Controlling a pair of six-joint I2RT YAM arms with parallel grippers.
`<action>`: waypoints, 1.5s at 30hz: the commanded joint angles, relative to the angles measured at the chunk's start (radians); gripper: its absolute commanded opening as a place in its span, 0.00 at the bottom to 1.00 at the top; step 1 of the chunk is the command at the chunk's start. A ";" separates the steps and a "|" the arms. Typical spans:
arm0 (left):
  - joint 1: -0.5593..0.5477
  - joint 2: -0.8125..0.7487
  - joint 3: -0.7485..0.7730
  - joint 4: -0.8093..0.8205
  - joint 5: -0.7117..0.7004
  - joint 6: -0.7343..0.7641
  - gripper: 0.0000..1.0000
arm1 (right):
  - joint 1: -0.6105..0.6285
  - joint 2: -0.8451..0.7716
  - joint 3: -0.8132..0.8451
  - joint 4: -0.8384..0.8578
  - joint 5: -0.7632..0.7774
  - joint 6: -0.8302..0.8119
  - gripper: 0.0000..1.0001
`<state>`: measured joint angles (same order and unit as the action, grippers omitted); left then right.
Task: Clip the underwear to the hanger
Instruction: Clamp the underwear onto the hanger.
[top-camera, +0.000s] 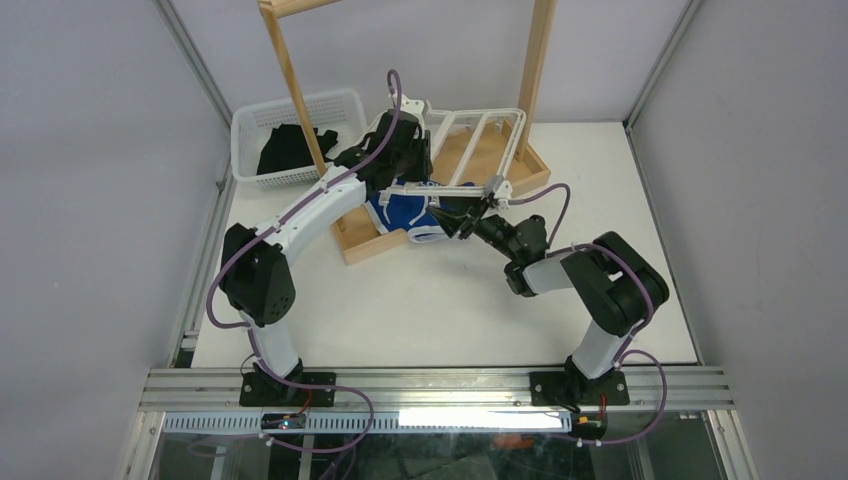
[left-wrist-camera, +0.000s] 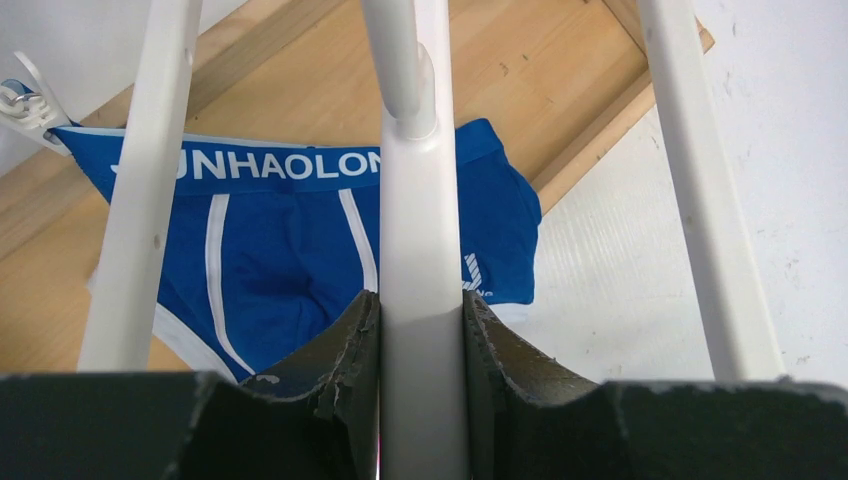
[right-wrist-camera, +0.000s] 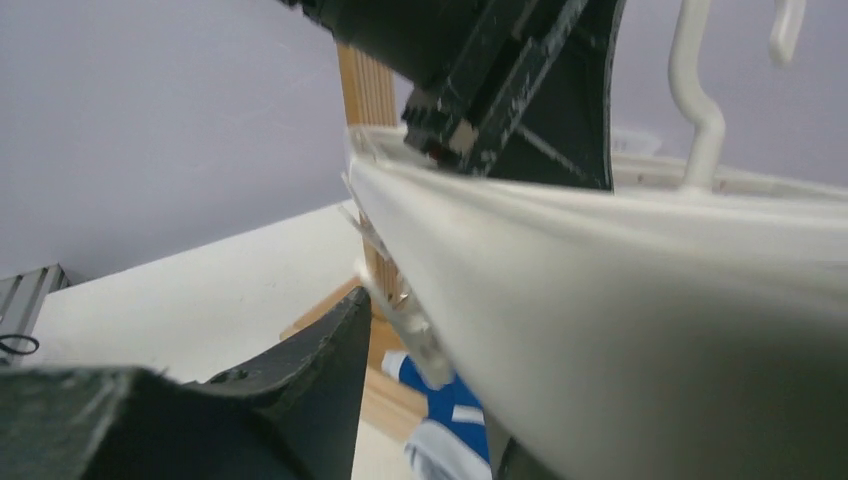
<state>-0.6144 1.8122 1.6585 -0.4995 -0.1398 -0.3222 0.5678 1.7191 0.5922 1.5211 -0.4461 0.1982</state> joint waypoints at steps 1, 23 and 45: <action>-0.006 -0.035 0.029 0.162 0.030 0.024 0.00 | 0.012 -0.040 -0.077 0.119 0.055 0.045 0.00; -0.007 -0.058 0.020 0.177 0.048 0.025 0.00 | 0.012 -0.045 -0.003 0.120 -0.050 -0.092 0.67; -0.007 -0.067 0.017 0.181 0.052 0.028 0.00 | 0.012 -0.017 0.062 0.119 -0.080 -0.066 0.39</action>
<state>-0.6163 1.8370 1.6531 -0.4942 -0.0803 -0.3328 0.5575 1.7157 0.6247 1.5120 -0.4717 0.0978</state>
